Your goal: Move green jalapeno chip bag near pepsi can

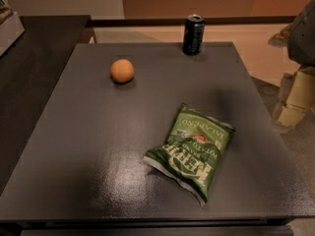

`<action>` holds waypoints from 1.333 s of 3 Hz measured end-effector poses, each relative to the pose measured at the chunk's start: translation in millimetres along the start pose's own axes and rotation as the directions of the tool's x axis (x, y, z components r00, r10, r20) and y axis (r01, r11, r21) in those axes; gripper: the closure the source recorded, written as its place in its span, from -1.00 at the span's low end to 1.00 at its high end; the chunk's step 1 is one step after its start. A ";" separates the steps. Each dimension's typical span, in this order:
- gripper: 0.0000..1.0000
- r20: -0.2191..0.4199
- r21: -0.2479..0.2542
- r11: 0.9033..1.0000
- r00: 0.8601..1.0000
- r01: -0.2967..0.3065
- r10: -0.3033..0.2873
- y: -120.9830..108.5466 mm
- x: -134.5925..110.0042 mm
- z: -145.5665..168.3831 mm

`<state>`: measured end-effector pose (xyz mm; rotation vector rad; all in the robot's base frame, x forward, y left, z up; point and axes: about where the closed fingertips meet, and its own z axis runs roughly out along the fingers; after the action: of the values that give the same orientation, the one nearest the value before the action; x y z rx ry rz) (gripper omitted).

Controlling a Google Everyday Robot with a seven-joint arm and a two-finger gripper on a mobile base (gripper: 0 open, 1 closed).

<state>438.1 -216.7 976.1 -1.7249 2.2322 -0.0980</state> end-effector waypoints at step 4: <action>-1.00 0.148 -0.138 0.978 0.980 0.157 -0.136 23.2 -25.0 53.8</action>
Offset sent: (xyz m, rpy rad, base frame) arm 0.0025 0.0201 -0.0288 0.1102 0.0757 0.1424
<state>437.6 -179.2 924.6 -1.9114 2.0571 0.1548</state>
